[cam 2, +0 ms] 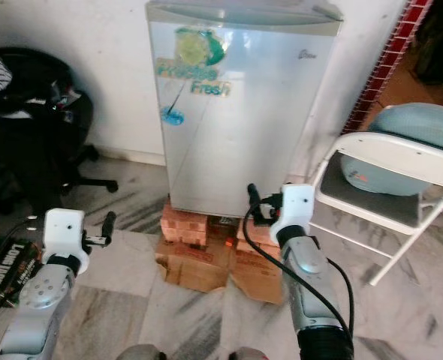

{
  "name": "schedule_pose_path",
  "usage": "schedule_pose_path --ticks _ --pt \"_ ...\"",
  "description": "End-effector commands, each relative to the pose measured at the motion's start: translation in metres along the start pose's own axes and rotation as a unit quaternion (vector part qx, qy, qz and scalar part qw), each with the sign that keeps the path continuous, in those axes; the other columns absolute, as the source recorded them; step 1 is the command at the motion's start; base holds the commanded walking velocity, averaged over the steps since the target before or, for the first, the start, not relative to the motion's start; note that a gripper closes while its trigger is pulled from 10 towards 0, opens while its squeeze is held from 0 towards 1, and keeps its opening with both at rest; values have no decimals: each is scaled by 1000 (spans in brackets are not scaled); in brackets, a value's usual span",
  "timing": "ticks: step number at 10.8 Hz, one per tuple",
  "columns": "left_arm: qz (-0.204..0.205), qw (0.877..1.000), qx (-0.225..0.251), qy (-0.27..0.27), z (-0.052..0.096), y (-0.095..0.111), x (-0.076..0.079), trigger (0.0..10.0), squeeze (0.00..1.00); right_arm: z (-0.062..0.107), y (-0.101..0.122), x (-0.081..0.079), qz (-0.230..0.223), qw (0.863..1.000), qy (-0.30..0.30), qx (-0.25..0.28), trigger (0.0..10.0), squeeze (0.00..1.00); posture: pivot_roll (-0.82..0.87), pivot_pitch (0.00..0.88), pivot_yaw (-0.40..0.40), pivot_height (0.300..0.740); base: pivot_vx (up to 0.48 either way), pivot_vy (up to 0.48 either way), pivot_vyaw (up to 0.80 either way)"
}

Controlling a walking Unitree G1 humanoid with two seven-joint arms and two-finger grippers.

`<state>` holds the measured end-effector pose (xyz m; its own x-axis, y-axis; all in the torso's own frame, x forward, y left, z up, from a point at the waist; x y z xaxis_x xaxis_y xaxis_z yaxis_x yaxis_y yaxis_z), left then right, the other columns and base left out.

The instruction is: Restocking fridge

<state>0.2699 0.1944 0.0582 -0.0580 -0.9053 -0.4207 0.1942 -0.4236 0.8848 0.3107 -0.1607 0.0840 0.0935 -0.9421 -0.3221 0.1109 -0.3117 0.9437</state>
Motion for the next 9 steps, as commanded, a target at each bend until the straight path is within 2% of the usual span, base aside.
schedule_pose_path --ticks 1,2,4,6,8,9 --pt "-3 1000 4 3 -1 3 -1 10000 0 -2 4 1 3 1000 -1 3 10000 0 100 0 -16 740 0 0 0" --pt "0 1000 0 2 -1 2 -1 10000 0 -3 4 1 4 1000 -1 2 10000 0 98 0 -17 740 0 0 0" --pt "3 1000 6 -3 0 3 0 10000 0 -2 3 2 8 1000 -2 -1 10000 0 96 1 -19 740 0 480 0" --pt "-1 1000 27 11 2 9 -3 10000 0 6 -2 11 20 1000 -17 -11 10000 0 91 5 -19 740 0 480 0" --pt "32 998 54 -17 2 24 5 10000 0 11 -3 18 20 999 -27 -17 10000 0 87 10 -25 740 0 480 0" --pt "49 997 53 -26 0 26 12 10000 0 11 -5 19 25 999 -31 -25 10000 0 87 6 -29 740 0 480 -800"
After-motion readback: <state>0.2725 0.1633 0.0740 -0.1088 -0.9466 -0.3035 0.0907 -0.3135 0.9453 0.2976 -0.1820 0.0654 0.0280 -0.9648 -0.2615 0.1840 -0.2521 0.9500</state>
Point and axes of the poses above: a point about 5 cm out from each wrist's last joint towards the gripper, its own z axis pointing back from the gripper into the wrist, its own y axis along the axis of the wrist's last joint, x = y × z, the point moved 3 cm from there along -z, pointing out of the wrist towards the gripper, and after that the axes turned 15 degrees about -z, right-handed, at the moved point
